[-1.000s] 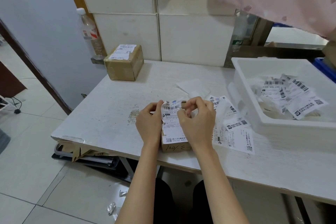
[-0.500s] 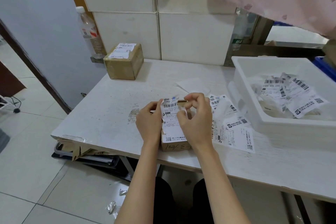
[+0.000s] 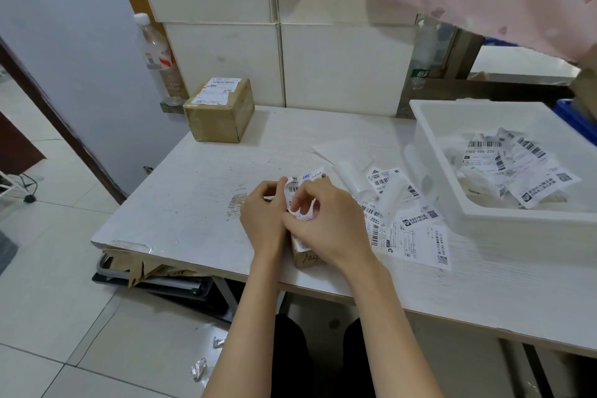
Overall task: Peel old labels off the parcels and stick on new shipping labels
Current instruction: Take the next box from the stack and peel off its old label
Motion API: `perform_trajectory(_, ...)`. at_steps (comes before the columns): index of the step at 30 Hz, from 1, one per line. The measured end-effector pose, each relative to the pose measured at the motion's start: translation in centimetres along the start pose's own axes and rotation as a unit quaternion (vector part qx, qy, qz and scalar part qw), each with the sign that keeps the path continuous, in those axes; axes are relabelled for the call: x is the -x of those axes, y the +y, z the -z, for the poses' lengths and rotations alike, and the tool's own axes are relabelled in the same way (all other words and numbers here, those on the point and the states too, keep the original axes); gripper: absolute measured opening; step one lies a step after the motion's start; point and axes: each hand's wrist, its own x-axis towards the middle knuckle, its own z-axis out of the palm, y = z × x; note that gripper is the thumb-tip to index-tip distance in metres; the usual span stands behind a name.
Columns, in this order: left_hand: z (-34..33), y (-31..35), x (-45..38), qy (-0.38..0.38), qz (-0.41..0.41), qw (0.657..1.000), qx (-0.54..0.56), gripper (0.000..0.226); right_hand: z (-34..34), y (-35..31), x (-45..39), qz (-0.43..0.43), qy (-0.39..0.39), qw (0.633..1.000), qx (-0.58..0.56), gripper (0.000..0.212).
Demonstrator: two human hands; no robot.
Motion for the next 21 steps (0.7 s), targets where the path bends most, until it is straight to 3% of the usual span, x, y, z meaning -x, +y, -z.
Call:
perform_trajectory(4, 0.0, 0.3, -0.1, 0.004, 0.006, 1.000, -0.007, 0.028, -0.1, 1.1, -0.1, -0.070, -0.055, 0.995, -0.036, 0.018)
perform_trajectory(13, 0.2, 0.1, -0.1, 0.000, -0.003, 1.000, -0.003, 0.025, 0.1, 1.4, 0.1, -0.067, -0.038, 0.993, -0.094, 0.010)
perform_trajectory(18, 0.2, 0.0, -0.1, -0.003, -0.007, 1.000, -0.002, 0.026, 0.4, 1.6, 0.0, -0.090, -0.031, 0.987, -0.130, 0.018)
perform_trajectory(21, 0.1, 0.0, -0.1, -0.004, -0.008, 1.000, -0.003, 0.026, 0.7, 1.6, -0.1, -0.095, -0.021, 0.985, -0.144, 0.009)
